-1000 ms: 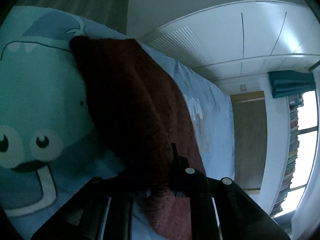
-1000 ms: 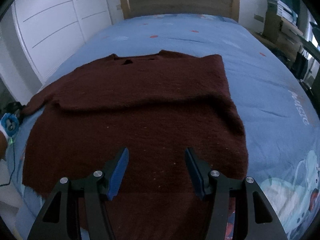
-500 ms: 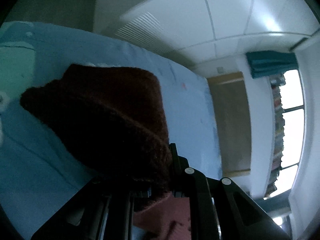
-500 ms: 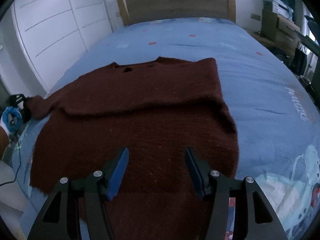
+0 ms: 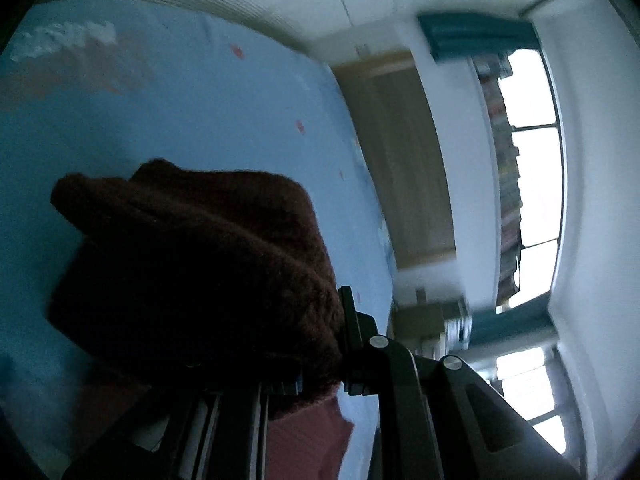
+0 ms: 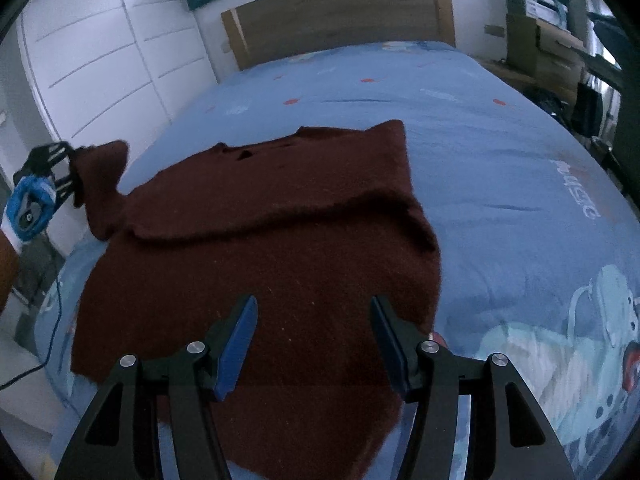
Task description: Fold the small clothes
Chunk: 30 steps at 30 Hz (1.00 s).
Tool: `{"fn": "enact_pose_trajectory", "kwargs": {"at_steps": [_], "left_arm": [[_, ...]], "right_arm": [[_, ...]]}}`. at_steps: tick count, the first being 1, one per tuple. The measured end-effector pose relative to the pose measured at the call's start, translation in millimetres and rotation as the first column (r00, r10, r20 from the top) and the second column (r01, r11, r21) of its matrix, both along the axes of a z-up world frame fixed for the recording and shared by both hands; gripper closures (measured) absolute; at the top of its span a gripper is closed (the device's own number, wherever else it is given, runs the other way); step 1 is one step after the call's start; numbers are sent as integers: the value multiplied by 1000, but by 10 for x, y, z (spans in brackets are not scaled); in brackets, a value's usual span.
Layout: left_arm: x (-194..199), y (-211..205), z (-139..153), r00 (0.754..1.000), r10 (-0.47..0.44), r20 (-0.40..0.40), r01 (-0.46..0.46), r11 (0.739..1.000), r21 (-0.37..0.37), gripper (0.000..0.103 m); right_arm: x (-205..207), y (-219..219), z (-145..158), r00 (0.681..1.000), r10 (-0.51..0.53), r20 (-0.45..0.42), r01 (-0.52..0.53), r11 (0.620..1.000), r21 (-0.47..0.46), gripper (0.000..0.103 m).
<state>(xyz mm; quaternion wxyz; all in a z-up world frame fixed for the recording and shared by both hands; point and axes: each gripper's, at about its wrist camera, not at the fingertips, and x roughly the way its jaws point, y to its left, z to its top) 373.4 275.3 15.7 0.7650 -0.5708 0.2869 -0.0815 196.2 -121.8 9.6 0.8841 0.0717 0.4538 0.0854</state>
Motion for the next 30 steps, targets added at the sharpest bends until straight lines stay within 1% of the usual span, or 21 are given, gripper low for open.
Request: {"fn": "enact_pose_trajectory", "kwargs": {"at_steps": [4, 8, 12, 16, 18, 22, 24, 26, 27, 30], "left_arm": [[133, -426, 30, 996, -89, -3, 89, 996, 5, 93], [214, -809, -38, 982, -187, -22, 187, 982, 10, 93], [201, -1252, -140, 954, -294, -57, 297, 954, 48, 93], [97, -1613, -353, 924, -362, -121, 372, 926, 64, 93], [117, -1748, -420, 910, -386, -155, 400, 913, 76, 93], [-38, -1936, -605, 882, -417, -221, 449, 885, 121, 93], [-122, -1939, -726, 866, -427, -259, 472, 870, 144, 93], [-112, -1970, -733, 859, -430, -279, 481, 863, 153, 93], [-147, -1918, -758, 858, -431, -279, 482, 864, 147, 93], [-171, -1844, -686, 859, -433, -272, 478, 869, 129, 89]], "right_arm": [[-64, -77, -30, 1000, -11, -8, 12, 1000, 7, 43], [-106, -149, -71, 999, -28, -19, 28, 999, 16, 43], [-124, -177, -119, 999, -39, -29, 39, 999, 25, 43], [-113, -140, -152, 999, -30, -35, 31, 999, 27, 43], [-117, -127, -168, 999, -25, -39, 26, 999, 26, 43], [-120, -102, -201, 999, -19, -45, 20, 1000, 24, 43], [-121, -109, -217, 999, -20, -48, 21, 999, 26, 43], [-129, -105, -224, 999, -20, -50, 22, 999, 29, 43], [-130, -103, -225, 999, -19, -50, 21, 999, 30, 43], [-110, -106, -230, 999, -15, -49, 17, 999, 30, 43]]}}
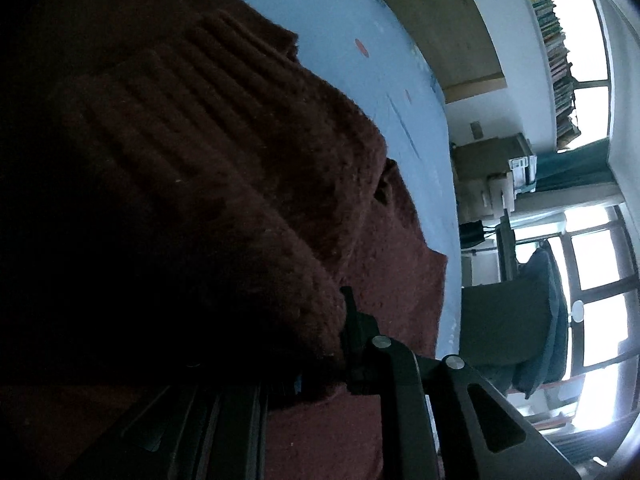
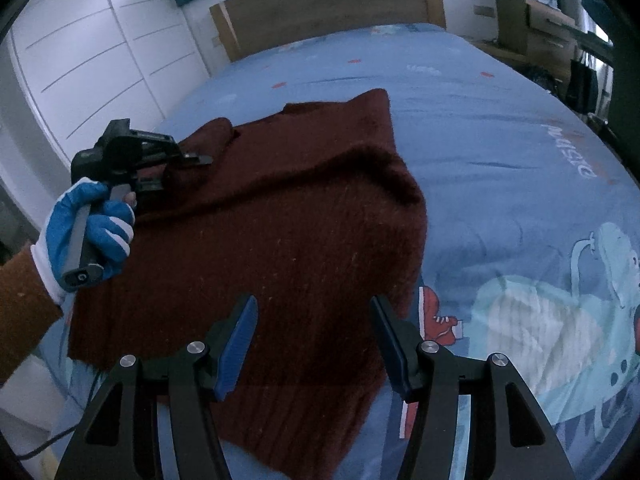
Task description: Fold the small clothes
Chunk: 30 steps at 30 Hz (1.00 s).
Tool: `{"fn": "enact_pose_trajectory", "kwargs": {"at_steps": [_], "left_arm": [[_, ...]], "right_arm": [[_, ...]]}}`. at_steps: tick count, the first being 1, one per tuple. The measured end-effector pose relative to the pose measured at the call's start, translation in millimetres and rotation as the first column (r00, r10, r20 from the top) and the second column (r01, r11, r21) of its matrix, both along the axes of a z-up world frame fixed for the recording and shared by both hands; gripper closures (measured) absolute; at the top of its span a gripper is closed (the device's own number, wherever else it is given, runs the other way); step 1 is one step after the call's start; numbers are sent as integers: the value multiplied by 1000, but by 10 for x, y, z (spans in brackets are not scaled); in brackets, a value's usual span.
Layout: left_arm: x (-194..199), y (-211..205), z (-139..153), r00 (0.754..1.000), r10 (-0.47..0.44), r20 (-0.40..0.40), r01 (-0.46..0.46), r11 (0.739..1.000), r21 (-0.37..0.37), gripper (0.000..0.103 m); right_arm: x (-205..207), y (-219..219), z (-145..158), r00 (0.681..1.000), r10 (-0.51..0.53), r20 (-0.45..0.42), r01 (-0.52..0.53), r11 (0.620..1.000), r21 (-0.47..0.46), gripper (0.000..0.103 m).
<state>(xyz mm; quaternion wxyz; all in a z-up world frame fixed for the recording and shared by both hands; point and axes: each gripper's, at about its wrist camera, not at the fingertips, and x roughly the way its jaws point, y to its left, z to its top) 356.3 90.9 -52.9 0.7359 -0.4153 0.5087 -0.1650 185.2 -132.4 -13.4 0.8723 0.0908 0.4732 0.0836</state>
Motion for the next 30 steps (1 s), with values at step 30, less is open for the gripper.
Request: {"fn": "enact_pose_trajectory", "kwargs": {"at_steps": [30], "left_arm": [[76, -757, 282, 989, -139, 57, 137, 990, 35, 93]], "right_arm": [[-124, -207, -52, 999, -41, -5, 41, 999, 29, 43]]}}
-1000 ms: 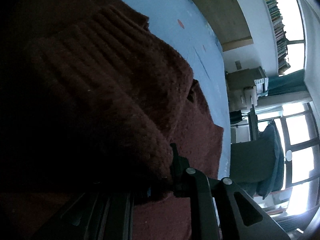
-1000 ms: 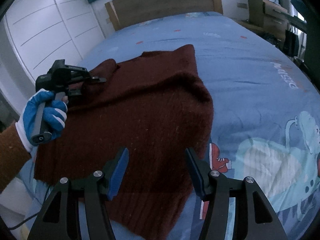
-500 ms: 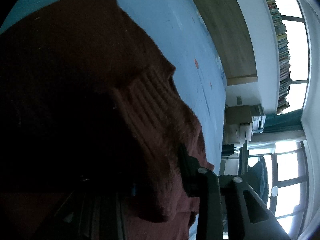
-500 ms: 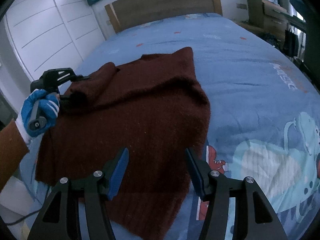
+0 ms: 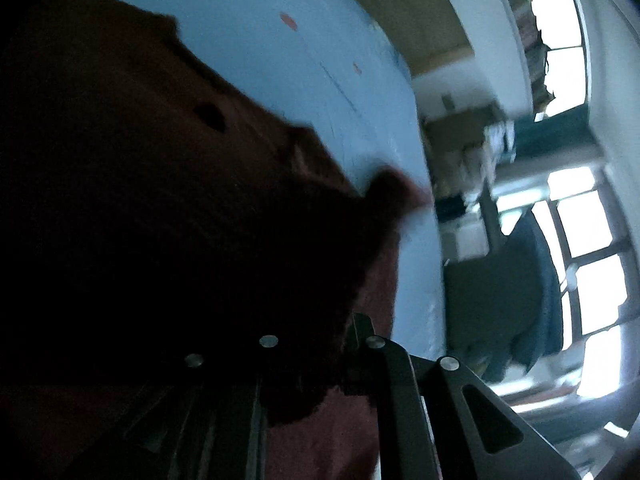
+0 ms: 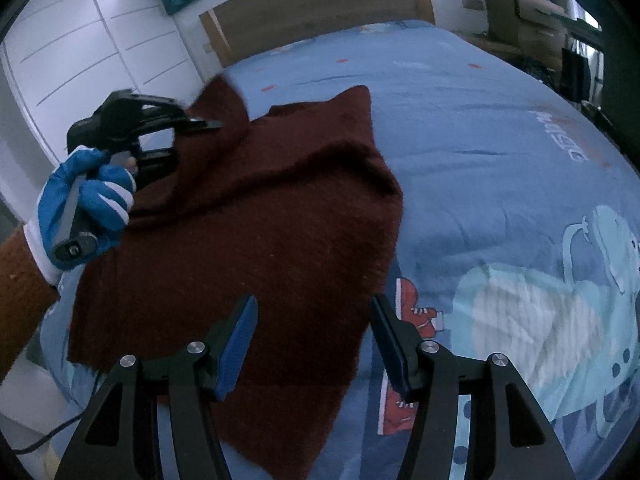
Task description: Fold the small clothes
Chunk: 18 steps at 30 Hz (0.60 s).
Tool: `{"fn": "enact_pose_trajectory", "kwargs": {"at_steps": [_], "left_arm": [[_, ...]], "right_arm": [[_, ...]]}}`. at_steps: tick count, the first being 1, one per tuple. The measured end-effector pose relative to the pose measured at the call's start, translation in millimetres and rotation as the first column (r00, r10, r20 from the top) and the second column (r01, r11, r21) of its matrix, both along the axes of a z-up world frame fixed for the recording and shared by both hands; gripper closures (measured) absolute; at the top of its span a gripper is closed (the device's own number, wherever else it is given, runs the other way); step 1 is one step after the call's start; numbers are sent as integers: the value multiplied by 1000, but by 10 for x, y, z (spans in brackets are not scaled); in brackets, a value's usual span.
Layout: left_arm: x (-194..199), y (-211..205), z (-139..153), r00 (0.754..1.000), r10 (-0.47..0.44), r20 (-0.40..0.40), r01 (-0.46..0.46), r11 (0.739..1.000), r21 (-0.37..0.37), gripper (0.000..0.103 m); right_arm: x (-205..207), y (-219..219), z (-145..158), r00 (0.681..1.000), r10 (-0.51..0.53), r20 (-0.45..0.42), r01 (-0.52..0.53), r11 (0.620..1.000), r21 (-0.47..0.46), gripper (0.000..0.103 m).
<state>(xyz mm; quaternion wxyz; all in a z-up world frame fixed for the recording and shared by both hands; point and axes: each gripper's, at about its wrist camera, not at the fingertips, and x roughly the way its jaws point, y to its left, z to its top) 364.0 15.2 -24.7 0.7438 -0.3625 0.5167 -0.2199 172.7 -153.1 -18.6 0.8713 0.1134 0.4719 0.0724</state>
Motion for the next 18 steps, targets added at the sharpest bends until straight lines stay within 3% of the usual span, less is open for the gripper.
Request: {"fn": "enact_pose_trajectory", "kwargs": {"at_steps": [2, 3, 6, 11, 16, 17, 18], "left_arm": [[-35, -108, -32, 999, -36, -10, 36, 998, 56, 87], [-50, -171, -53, 998, -56, -19, 57, 995, 77, 77], [-112, -292, -54, 994, -111, -18, 112, 990, 83, 65], [-186, -325, 168, 980, -193, 52, 191, 981, 42, 61], [-199, -229, 348, 974, -181, 135, 148, 963, 224, 61], [-253, -185, 310, 975, -171, 139, 130, 956, 263, 61], [-254, -149, 285, 976, -162, 143, 104, 932, 347, 61]], "right_arm": [[-1, -17, 0, 1000, -4, -2, 4, 1000, 0, 43], [-5, -14, -2, 1000, -4, -2, 4, 1000, 0, 43], [-4, 1, 7, 1000, -1, -2, 1, 1000, -3, 43], [12, 41, 34, 1000, 5, 5, -5, 1000, -6, 43], [37, 77, 52, 1000, 16, 13, -16, 1000, -7, 43], [42, 83, 49, 1000, 18, 12, -18, 1000, -5, 43], [45, 93, 46, 1000, 19, 11, -19, 1000, -4, 43]]}}
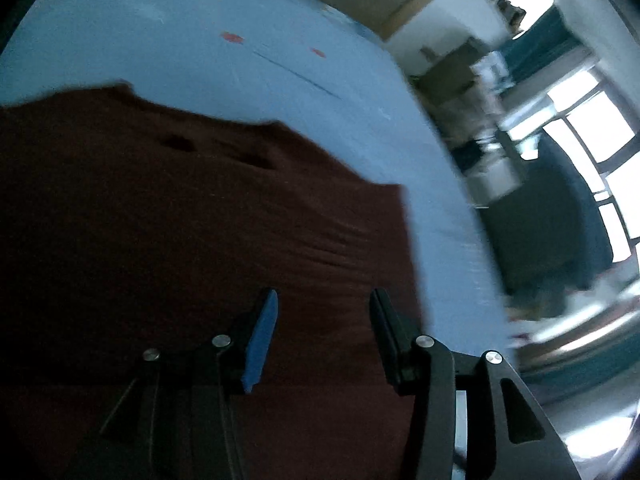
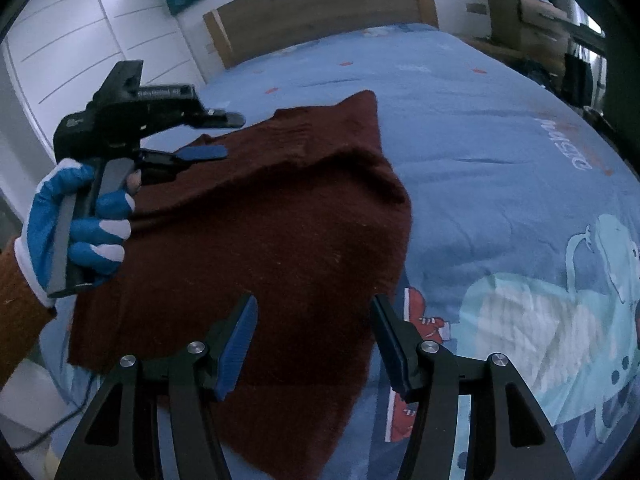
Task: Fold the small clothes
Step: 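Open the left gripper and withdraw it from the folded sweater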
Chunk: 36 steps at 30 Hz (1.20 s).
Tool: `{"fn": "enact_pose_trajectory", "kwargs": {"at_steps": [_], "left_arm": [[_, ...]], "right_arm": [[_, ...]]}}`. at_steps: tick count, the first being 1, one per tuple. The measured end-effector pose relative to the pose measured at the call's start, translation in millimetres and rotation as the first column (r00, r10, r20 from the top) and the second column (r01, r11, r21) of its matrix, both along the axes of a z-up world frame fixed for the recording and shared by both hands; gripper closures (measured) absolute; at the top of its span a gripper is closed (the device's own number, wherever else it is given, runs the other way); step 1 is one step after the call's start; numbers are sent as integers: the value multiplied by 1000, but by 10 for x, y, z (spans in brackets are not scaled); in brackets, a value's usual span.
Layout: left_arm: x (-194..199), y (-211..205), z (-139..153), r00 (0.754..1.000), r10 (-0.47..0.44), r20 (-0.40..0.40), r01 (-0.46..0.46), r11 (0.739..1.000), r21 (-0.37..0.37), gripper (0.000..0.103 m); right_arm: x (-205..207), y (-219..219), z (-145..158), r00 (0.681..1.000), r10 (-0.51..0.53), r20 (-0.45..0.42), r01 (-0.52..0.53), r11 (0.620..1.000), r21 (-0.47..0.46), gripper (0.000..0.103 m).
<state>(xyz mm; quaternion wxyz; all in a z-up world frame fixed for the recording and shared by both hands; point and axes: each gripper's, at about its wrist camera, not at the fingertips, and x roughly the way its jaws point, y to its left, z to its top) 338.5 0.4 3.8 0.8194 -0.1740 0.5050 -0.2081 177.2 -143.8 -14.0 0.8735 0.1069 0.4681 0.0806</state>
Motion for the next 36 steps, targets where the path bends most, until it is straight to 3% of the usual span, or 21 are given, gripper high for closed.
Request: {"fn": "enact_pose_trajectory", "kwargs": {"at_steps": [2, 6, 8, 11, 14, 17, 22, 28, 31, 33, 36], "left_arm": [[-32, -16, -93, 1000, 10, 11, -11, 991, 135, 61], [-224, -185, -288, 999, -26, 29, 18, 966, 257, 61], [-301, -276, -294, 998, -49, 33, 39, 967, 251, 60], [-374, -331, -305, 996, -92, -6, 92, 986, 136, 60], [-422, -245, -207, 994, -110, 18, 106, 984, 142, 60], [-413, -18, -84, 995, -76, 56, 66, 982, 175, 60], [-343, 615, -13, 990, 47, 134, -87, 949, 302, 60], [-266, 1353, -161, 963, 212, 168, -267, 855, 444, 60], [-280, 1488, -378, 966, 233, 113, -259, 858, 443, 58], [-325, 1412, -394, 966, 213, 144, -257, 848, 463, 57], [-324, 1402, -352, 968, 211, 138, -251, 858, 448, 57]], "right_arm": [[13, 5, -4, 1000, 3, -1, -3, 1000, 1, 43], [43, 8, -6, 1000, 9, -1, -9, 1000, -5, 43], [60, 9, -3, 1000, 8, -1, -8, 1000, -8, 43], [72, 30, 10, 1000, 7, 2, -7, 1000, -14, 43], [67, 46, 44, 1000, 10, 10, -10, 1000, -21, 43], [85, 50, 39, 1000, 11, 7, -11, 1000, -28, 43], [115, 76, 55, 1000, 11, 10, -11, 999, -32, 43], [126, 44, 82, 1000, 1, 12, -1, 999, -45, 43], [81, 17, 104, 1000, -8, 8, 9, 999, -53, 43], [71, 4, 120, 1000, -14, 6, 14, 998, -60, 43], [47, -4, 149, 1000, -17, 6, 17, 997, -75, 43]]}}
